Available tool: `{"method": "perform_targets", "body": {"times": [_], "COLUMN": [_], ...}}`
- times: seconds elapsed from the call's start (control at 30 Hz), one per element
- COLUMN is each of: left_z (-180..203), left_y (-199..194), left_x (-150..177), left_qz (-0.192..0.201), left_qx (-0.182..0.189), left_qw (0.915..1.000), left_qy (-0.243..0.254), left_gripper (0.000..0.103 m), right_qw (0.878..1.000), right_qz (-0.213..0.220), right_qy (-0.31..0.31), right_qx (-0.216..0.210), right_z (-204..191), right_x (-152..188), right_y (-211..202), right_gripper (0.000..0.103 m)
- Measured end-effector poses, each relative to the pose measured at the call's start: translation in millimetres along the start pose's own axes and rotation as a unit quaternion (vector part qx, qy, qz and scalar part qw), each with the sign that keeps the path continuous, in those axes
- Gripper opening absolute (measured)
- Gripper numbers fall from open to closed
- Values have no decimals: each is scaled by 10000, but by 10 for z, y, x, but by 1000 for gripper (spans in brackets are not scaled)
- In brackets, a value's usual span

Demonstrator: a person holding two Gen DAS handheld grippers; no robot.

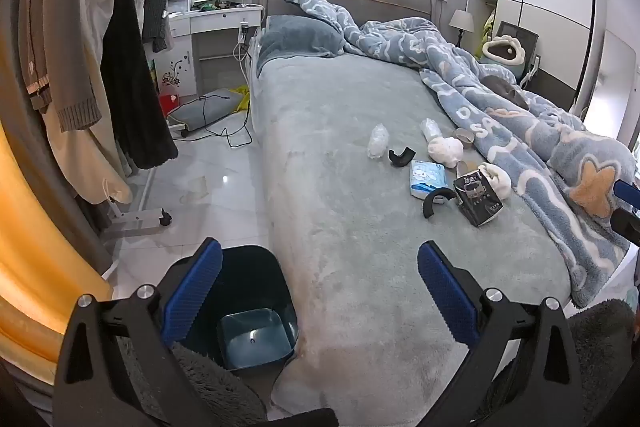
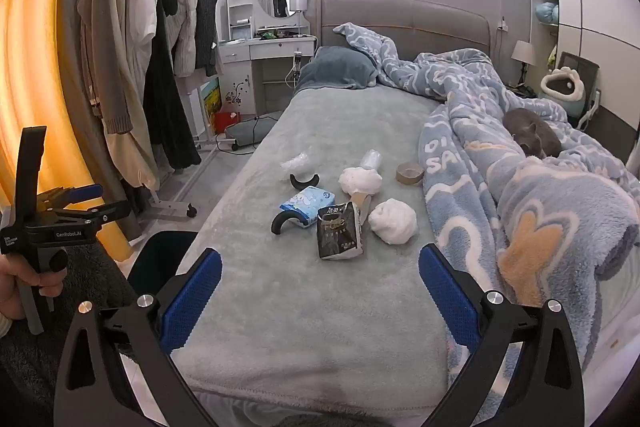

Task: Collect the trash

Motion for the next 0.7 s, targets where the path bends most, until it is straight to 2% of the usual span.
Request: {"method": "perform_targets", "body": {"times": [0.7], "left_z": [-1], "left_y": [0], "left_x": [0], "left_qz": [-6], "left_qx": [7], "left_qw": [10000], "left_qy": [-13], "left_gripper": [100], "right_qw": [10000], "right_qz": [-8], "right_qy": [7], "right_qx": [-1], "right_z": [8], "right_x": [-7], "right_y": [-6], "right_gripper": [100]}}
Point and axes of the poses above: each gripper's, at about its wrist camera, not at the fingertips, and y roughly the way its jaws point, z to its right, x to its underside, the point moved 2 cm from there along y, roughly the way its jaws point, and after that the axes turned 11 degrees about -x, right-handed, at the moved point
